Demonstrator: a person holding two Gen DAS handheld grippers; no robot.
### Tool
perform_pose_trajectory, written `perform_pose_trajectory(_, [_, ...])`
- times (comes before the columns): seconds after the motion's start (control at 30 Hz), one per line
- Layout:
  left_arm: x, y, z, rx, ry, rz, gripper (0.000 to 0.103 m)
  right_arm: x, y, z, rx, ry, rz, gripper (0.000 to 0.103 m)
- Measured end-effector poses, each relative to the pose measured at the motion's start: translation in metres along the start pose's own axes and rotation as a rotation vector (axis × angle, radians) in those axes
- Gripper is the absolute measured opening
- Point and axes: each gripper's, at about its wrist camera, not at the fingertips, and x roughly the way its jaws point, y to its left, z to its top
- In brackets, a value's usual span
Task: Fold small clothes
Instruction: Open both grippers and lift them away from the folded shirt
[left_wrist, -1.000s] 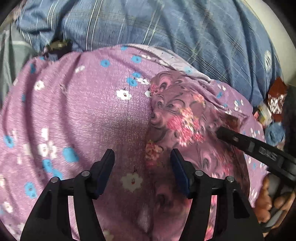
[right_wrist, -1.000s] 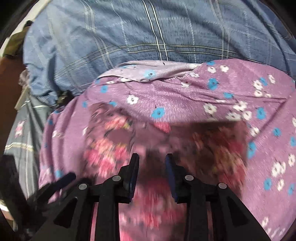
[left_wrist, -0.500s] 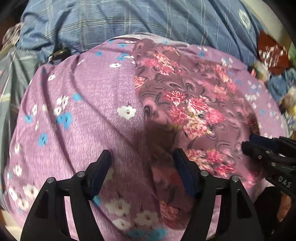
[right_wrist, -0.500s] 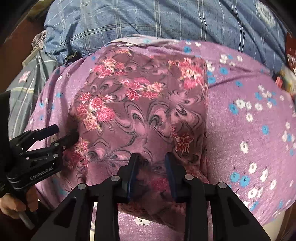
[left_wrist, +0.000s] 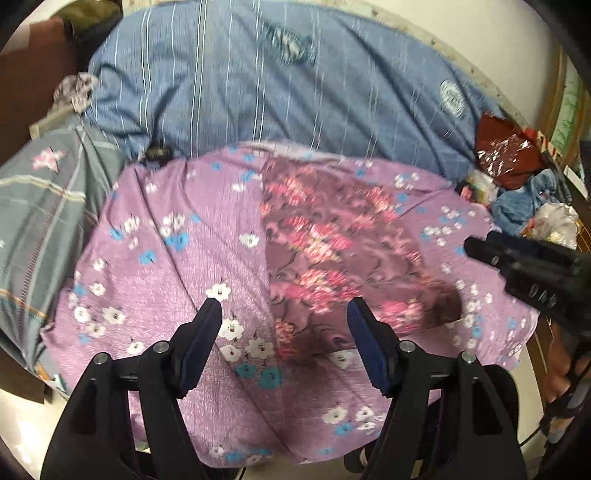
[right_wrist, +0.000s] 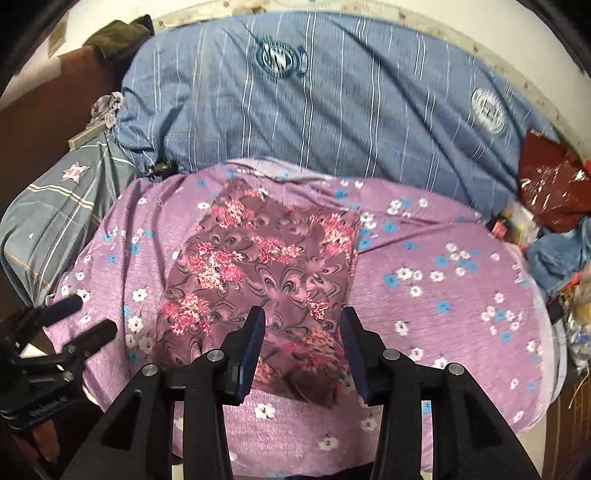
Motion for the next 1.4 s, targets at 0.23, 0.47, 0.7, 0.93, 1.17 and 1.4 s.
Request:
perform_pose_trajectory(0.23, [-0.048, -0.017, 0.004, 0.01, -0.099, 0.025, 0.076, -0.043, 0.001, -0.014, -0.007, -0.084, -0.023, 0.045])
perform_pose_trajectory(0.47, [-0.095, -0.038, 0.002, 0.057, -0.216, 0.091, 0.084, -0.085, -0.006, -0.03, 0.042, -0.16, -0.024, 0.054])
perform_pose_trajectory(0.7, [-0.112, -0.054, -0.005, 0.074, -0.26, 0.136, 0.087, -0.102, -0.014, -0.055, 0.09, -0.153, -0.007, 0.055])
perform_pose_trajectory(0.93, [-0.113, -0.055, -0.014, 0.019, -0.283, 0.195, 0.09, -0.108, -0.016, -0.069, 0.143, -0.168, -0.019, 0.055])
perform_pose_trajectory(1.17, [-0.12, -0.059, -0.022, -0.01, -0.345, 0.251, 0.094, -0.108, -0.017, -0.073, 0.161, -0.186, -0.02, 0.055])
perform_pose_trajectory(1.4, [-0.121, -0.066, -0.021, 0.023, -0.306, 0.245, 0.094, -0.113, -0.025, -0.072, 0.186, -0.205, -0.017, 0.055])
